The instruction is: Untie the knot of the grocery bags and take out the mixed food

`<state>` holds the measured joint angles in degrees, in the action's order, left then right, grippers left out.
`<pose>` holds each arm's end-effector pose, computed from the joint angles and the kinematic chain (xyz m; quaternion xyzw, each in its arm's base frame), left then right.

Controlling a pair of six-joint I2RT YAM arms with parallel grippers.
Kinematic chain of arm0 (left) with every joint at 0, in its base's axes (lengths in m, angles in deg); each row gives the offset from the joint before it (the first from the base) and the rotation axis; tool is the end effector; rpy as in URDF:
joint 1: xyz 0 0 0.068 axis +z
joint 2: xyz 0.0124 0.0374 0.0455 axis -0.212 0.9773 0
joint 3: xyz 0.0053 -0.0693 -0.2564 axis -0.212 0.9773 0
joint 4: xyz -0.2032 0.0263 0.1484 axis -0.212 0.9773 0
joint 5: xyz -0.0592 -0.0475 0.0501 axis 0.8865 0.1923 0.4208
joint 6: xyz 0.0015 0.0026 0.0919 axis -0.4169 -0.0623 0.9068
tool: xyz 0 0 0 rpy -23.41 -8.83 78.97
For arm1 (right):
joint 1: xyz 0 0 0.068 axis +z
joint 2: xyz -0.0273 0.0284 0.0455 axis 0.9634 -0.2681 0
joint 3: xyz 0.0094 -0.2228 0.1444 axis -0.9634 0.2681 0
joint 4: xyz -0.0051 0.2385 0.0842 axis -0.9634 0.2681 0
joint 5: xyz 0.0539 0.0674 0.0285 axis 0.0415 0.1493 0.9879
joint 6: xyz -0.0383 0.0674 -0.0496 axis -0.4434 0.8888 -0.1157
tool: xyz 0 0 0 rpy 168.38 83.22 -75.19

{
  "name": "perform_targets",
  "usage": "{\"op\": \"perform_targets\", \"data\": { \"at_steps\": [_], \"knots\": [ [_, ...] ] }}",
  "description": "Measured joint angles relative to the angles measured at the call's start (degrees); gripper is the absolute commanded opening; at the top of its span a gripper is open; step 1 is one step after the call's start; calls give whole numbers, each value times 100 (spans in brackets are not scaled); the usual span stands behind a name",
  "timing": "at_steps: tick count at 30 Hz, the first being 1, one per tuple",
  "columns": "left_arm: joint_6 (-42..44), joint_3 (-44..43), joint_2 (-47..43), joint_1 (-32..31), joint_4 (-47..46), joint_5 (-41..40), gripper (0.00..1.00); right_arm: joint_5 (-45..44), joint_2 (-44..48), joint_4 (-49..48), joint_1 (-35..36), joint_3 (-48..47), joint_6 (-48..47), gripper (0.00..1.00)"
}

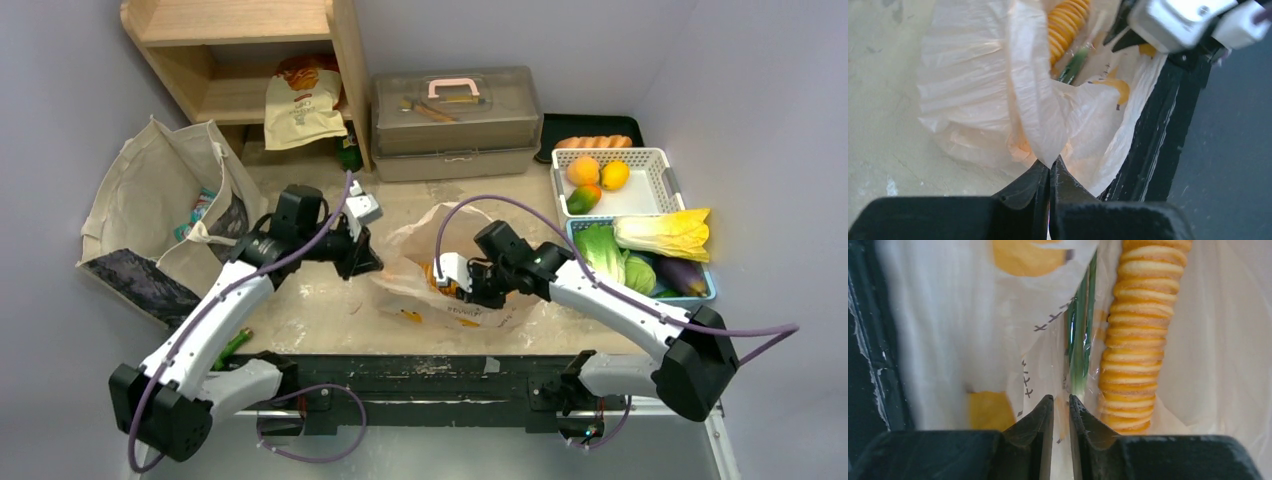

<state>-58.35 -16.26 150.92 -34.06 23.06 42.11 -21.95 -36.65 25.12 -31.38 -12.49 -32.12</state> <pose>0.2077 -0.1410 0.2822 0.3475 0.7985 -0.3635 0.3309 0.1699 0.1972 0.2103 -0.6437 0.6968 0.1798 0.2604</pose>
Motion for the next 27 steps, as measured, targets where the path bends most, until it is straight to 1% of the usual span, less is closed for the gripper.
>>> {"op": "perform_targets", "data": {
  "at_steps": [1, 3, 4, 5, 6, 11, 14, 15, 17, 18, 20, 23, 25, 27],
  "knots": [
    [170, 107, -164, -92, 9, 26, 0, -133, 11, -48, 79, 151, -26, 33],
    [632, 376, -555, -363, 39, 68, 0, -278, 79, -238, 199, 323, -37, 64],
    [866, 520, -745, -516, 79, 81, 0, -326, 149, -409, 264, 415, -50, 72],
    [1027, 623, -868, -627, 105, 85, 0, -378, 243, -586, 328, 527, -57, 77],
    [1204, 743, -986, -745, 138, 81, 0, -413, 348, -772, 391, 658, -83, 80],
    [1893, 1287, -1198, -1137, 247, -142, 0, -837, 680, -1637, 684, 1576, -76, 90],
    [2194, 1558, -1211, -1379, 219, -496, 0, -1252, 632, -2096, 706, 2087, 13, 94],
    [2297, 1602, -1110, -1458, 55, -813, 0, -1545, 575, -2361, 673, 2236, 76, 94],
    [2288, 1558, -986, -1456, 2, -914, 0, -1600, 544, -2483, 597, 2223, 76, 91],
    [2280, 1449, -861, -1443, 0, -953, 0, -1582, 492, -2522, 525, 2173, 70, 88],
    [2240, 929, -363, -1362, -76, -933, 0, -1482, 223, -2557, 162, 1928, 55, 82],
    [2201, 201, 273, -1134, -363, -861, 0, -1176, -214, -2518, -424, 1547, -74, 80],
    [2273, -24, 374, -997, -487, -817, 0, -883, -450, -2422, -756, 1377, -254, 80],
    [2448, -52, 317, -920, -516, -796, 0, -640, -612, -2280, -966, 1294, -452, 78]
  ]
}}
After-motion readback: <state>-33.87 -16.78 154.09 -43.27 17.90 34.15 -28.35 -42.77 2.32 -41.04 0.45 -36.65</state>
